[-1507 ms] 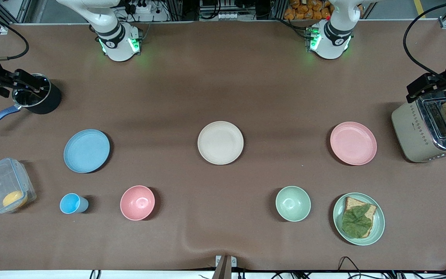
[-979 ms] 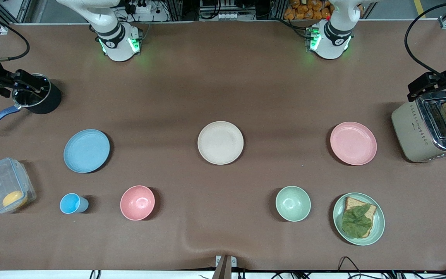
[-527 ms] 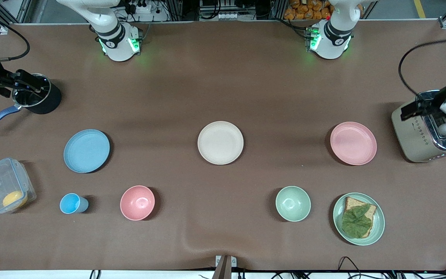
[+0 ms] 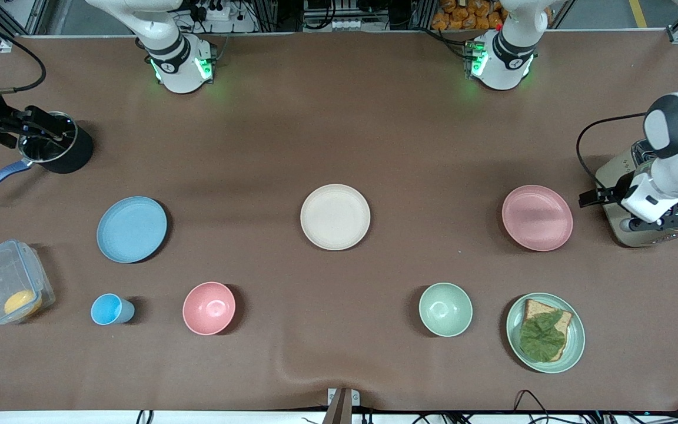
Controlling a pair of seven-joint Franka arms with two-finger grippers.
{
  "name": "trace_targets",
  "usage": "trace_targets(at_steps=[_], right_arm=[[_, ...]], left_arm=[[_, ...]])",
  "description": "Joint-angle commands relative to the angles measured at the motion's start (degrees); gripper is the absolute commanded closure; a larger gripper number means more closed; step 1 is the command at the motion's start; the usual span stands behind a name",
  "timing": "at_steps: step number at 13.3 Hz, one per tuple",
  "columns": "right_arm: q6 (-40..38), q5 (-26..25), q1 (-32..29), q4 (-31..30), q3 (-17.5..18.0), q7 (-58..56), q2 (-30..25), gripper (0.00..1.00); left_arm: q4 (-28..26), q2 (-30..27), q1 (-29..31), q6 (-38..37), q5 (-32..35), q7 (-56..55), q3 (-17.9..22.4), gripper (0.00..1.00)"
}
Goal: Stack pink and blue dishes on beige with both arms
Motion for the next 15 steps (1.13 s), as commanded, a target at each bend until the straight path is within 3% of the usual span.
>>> trace_targets(at_steps=[1, 3, 5, 12, 15], right_arm=[[0.4, 1.2, -0.7, -1.5, 0.2, -0.9, -1.6, 0.0], [0.6, 1.2, -0.7, -2.1, 0.2, -0.9, -1.6, 0.0], [0.6, 1.2, -0.7, -2.2, 0.2, -0.8, -1.7, 0.0], [0.7, 1.2, -0.7, -2.2, 0.2, -0.9, -1.6, 0.0], [3.3, 1.2, -2.5, -5.7, 0.2, -0.9, -1.5, 0.0]], left_arm=[[-3.3, 3.8, 1.6, 9.4, -1.4, 1.2, -0.2, 0.0], [-5.8, 6.2, 2.0, 16.0, -1.4, 1.2, -0.2, 0.0], [-6.6, 7.4, 2.1, 17.9, -1.3, 1.2, -0.2, 0.02], [-6.7, 9.9, 3.6, 19.9, -0.6, 1.3, -0.2, 0.58], [-6.6, 9.8, 3.5, 19.9, -0.6, 1.3, -0.4, 1.0]])
